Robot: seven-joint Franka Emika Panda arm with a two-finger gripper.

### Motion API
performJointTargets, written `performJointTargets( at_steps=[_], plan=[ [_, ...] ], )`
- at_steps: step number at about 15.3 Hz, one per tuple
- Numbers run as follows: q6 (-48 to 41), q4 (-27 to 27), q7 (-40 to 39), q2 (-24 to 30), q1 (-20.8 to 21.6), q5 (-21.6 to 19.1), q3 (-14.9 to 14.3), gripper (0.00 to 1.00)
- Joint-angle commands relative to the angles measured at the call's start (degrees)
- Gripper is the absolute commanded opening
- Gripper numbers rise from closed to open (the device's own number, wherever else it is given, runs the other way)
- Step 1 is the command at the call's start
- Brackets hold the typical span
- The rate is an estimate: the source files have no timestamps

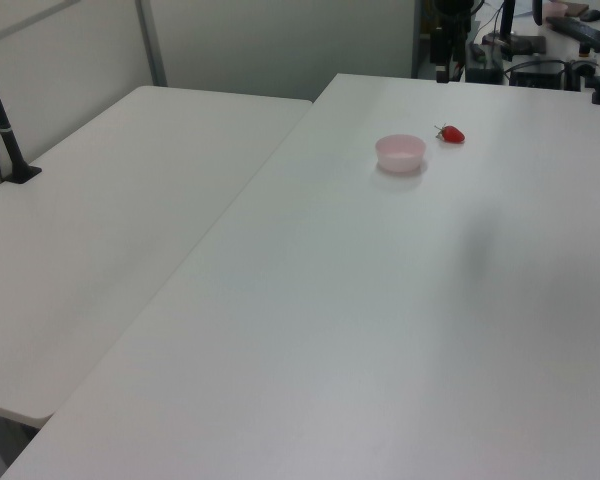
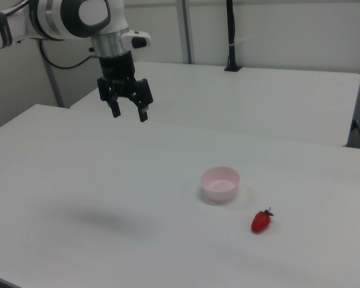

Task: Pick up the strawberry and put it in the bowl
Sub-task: 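Move the open gripper over to the red strawberry and lower it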

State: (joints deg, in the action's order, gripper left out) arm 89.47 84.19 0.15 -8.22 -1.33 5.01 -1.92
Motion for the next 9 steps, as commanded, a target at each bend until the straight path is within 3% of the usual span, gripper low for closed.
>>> performJointTargets(
  at_steps=[1,9],
  plan=[
    [-1.13,1.50,-1.47,2.41,-0.24,-1.14,-0.27,1.00],
    [-1.05,1.59,-1.29,2.69,-0.95,-1.14,-0.27,1.00]
  ],
)
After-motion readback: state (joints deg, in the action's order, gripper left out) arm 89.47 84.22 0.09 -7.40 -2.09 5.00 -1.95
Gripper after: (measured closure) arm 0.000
